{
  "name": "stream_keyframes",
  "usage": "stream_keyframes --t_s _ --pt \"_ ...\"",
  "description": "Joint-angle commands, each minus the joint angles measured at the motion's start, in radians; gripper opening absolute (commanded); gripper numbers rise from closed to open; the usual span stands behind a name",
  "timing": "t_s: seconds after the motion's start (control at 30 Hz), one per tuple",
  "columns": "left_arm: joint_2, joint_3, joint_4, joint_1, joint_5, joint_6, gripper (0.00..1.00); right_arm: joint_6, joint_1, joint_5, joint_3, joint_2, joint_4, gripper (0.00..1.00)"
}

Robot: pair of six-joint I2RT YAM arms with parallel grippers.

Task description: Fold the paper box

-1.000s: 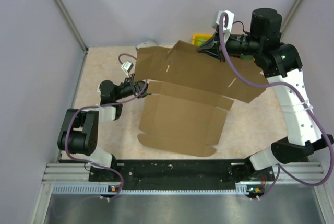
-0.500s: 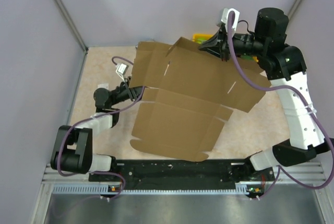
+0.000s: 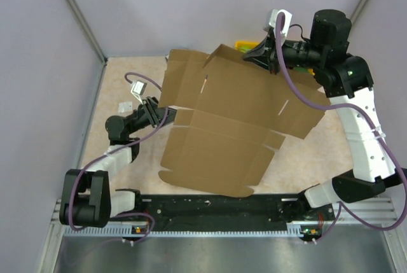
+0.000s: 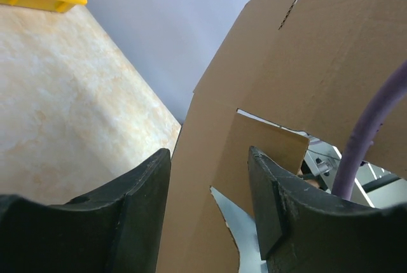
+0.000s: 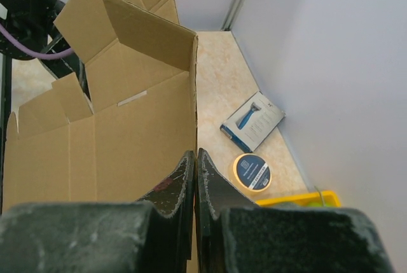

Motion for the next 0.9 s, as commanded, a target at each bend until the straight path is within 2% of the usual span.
stream_keyframes --t_s 0.0,0.13,0.3,0.4,0.43,0.47,0.57,0.77,0.87 --pt "0.006 0.046 0.295 0.011 0.005 -0.031 0.57 -0.004 -0.011 0.011 0.006 -0.026 0.061 0.00" --pt "0.043 0.062 0.380 0.000 0.014 -0.109 0.58 0.011 -0.011 0.012 0.015 -0.014 0.073 0.00" --pt "0.025 0.043 0.296 -0.078 -0.015 -0.001 0.58 0.045 -0.011 -0.010 0.019 -0.015 0.095 0.00" --pt "-0.010 0.048 0.166 -0.112 -0.030 0.114 0.60 0.060 -0.011 -0.026 0.009 -0.026 0.114 0.00" --pt "-0.024 0.054 0.107 -0.121 -0.045 0.201 0.60 0.064 -0.011 -0.026 0.008 -0.030 0.124 0.00" --pt "-0.040 0.066 -0.036 -0.130 -0.061 0.249 0.62 0.067 -0.011 -0.029 0.006 -0.037 0.127 0.00" --pt "-0.083 0.098 -0.224 -0.172 -0.120 0.413 0.61 0.094 -0.011 -0.060 0.003 -0.043 0.151 0.00" --pt "-0.080 0.114 -0.287 -0.201 -0.177 0.495 0.53 0.123 -0.011 -0.066 -0.040 -0.069 0.196 0.00" --pt "-0.104 0.105 -0.390 -0.201 -0.217 0.571 0.52 0.131 -0.011 -0.069 -0.040 -0.078 0.200 0.00"
